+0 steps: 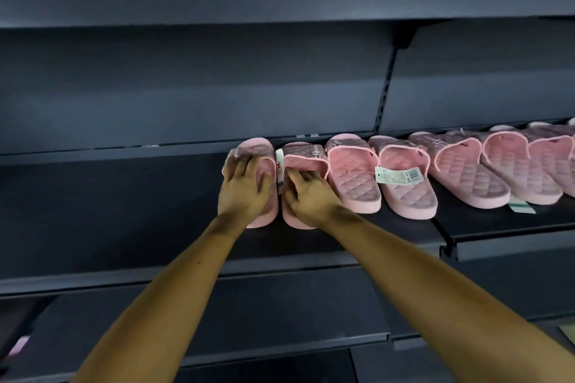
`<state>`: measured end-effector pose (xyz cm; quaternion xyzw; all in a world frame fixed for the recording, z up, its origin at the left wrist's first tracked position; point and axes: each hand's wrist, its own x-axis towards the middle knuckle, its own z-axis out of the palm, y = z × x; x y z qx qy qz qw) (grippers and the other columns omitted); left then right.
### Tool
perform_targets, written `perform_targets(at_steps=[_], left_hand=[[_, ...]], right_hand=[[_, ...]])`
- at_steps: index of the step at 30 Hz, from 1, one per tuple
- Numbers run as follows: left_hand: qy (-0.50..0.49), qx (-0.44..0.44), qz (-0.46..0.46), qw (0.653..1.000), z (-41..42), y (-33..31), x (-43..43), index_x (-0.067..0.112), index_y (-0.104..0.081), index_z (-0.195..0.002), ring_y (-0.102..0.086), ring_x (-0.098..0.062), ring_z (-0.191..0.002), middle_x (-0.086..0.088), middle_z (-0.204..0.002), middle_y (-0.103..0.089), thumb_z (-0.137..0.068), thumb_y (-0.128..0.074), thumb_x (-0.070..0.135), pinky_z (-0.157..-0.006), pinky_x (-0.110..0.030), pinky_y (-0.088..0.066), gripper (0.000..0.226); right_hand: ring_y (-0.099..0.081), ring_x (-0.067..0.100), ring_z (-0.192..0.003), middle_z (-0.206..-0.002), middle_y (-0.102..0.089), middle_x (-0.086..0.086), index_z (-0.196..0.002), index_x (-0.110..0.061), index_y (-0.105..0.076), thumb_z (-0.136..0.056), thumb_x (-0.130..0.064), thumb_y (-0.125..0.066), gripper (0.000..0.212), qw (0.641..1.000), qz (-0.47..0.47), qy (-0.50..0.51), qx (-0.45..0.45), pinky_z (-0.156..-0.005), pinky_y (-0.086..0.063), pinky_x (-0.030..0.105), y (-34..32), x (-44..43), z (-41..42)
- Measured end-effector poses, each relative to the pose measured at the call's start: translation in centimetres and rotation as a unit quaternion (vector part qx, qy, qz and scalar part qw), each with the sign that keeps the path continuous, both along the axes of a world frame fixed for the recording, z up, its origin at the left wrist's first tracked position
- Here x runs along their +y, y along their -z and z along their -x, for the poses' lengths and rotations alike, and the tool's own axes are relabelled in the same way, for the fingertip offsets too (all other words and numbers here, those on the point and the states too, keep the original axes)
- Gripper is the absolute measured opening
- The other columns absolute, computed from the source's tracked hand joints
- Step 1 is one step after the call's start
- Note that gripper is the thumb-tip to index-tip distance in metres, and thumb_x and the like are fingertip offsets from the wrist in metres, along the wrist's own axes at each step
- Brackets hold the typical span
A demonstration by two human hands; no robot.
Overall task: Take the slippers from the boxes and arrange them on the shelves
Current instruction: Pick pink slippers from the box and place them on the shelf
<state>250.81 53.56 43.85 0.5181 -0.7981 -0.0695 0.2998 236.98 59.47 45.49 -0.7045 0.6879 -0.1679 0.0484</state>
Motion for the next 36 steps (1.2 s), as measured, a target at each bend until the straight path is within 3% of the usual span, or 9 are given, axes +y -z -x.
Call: perform_targets(at_steps=[3, 5, 9, 12, 16, 20, 25, 30, 36], left_hand=[[-0.012, 0.014, 0.027, 0.999, -0.4, -0.4, 2.7, 0.007, -0.054, -0.125, -0.039, -0.032, -0.129, -0.011, -0.134, -0.052, -0.085, -0.019, 0.049, -0.099, -0.043, -0.038, 0.068], [0.005, -0.013, 0.015, 1.0, 0.1, -0.6, 4.3, 0.009, -0.056, -0.122, -0.044, -0.032, -0.123, -0.01, -0.129, -0.056, -0.08, -0.014, 0.051, -0.096, -0.042, -0.039, 0.073], [0.021, -0.064, -0.012, 0.998, 3.2, -1.8, 6.5, 0.015, -0.049, -0.128, -0.034, -0.027, -0.131, -0.003, -0.138, -0.048, -0.094, -0.031, 0.035, -0.106, -0.037, -0.03, 0.044], [0.07, -0.139, -0.018, 0.988, 6.3, -1.8, 8.1, 0.017, -0.043, -0.132, -0.029, -0.024, -0.135, -0.003, -0.142, -0.043, -0.097, -0.034, 0.034, -0.109, -0.037, -0.024, 0.041], [0.064, -0.267, -0.06, 0.96, 8.2, 0.4, 9.1, 0.02, -0.02, -0.147, -0.011, -0.018, -0.143, 0.005, -0.156, -0.014, -0.101, -0.025, 0.034, -0.115, -0.04, -0.008, 0.049], [0.008, -0.253, -0.095, 0.963, 9.1, 0.6, 9.2, 0.021, -0.007, -0.15, -0.006, -0.02, -0.145, 0.004, -0.158, -0.008, -0.101, -0.022, 0.029, -0.118, -0.04, -0.002, 0.052], [-0.005, -0.241, -0.119, 0.963, 9.4, 0.5, 9.8, 0.02, -0.004, -0.15, -0.003, -0.017, -0.145, 0.004, -0.158, -0.006, -0.1, -0.025, 0.023, -0.117, -0.039, -0.003, 0.055], [-0.023, -0.228, -0.135, 0.964, 9.8, 0.4, 9.7, 0.022, -0.003, -0.15, 0.0, -0.016, -0.146, 0.006, -0.158, -0.003, -0.099, -0.026, 0.023, -0.116, -0.039, 0.0, 0.056], [-0.039, -0.234, -0.143, 0.961, 10.4, 0.3, 8.6, 0.026, -0.003, -0.15, 0.003, -0.021, -0.146, 0.009, -0.158, -0.001, -0.096, -0.032, 0.02, -0.117, -0.039, 0.003, 0.062]], right_hand=[[-0.044, 0.037, -0.124, -0.135, -0.049, 0.021, -0.146, -0.007, -0.022, -0.096, -0.03, -0.032, 0.055, 0.999, -0.007, -0.019, 0.05, -0.098, -0.037, 0.039, -0.6, 1.1, -0.1], [-0.046, 0.036, -0.121, -0.133, -0.048, 0.023, -0.147, -0.009, -0.017, -0.096, -0.03, -0.038, 0.059, 0.995, -0.022, -0.039, 0.088, -0.095, -0.039, 0.038, -1.1, 2.0, 0.6], [-0.043, 0.029, -0.125, -0.135, -0.047, 0.017, -0.142, -0.008, -0.03, -0.096, -0.031, -0.04, 0.053, 0.993, -0.028, -0.028, 0.11, -0.099, -0.037, 0.033, -2.4, 4.5, 3.8], [-0.039, 0.025, -0.13, -0.14, -0.046, 0.01, -0.137, -0.013, -0.042, -0.094, -0.03, -0.043, 0.046, 0.993, -0.035, -0.028, 0.111, -0.106, -0.034, 0.033, -2.7, 7.3, 7.8], [-0.035, 0.024, -0.133, -0.143, -0.043, 0.006, -0.138, -0.017, -0.043, -0.094, -0.025, -0.046, 0.045, 0.996, -0.076, -0.012, 0.045, -0.111, -0.029, 0.032, -2.4, 11.6, 12.1], [-0.032, 0.023, -0.136, -0.147, -0.038, 0.005, -0.142, -0.018, -0.037, -0.095, -0.025, -0.046, 0.049, 0.996, -0.08, -0.028, 0.006, -0.112, -0.028, 0.029, -2.0, 13.3, 12.7], [-0.024, 0.022, -0.141, -0.154, -0.026, 0.002, -0.146, -0.02, -0.029, -0.097, -0.025, -0.043, 0.051, 0.994, -0.088, -0.061, 0.024, -0.116, -0.021, 0.03, -0.8, 12.6, 11.2], [-0.029, 0.028, -0.136, -0.151, -0.028, 0.002, -0.145, -0.02, -0.028, -0.096, -0.027, -0.041, 0.051, 0.998, -0.014, -0.031, 0.06, -0.109, -0.028, 0.034, -0.8, 11.1, 10.4], [-0.034, 0.027, -0.133, -0.145, -0.038, 0.006, -0.138, -0.016, -0.04, -0.093, -0.022, -0.043, 0.045, 0.997, -0.062, -0.015, 0.05, -0.108, -0.031, 0.033, -0.8, 9.1, 9.9]])
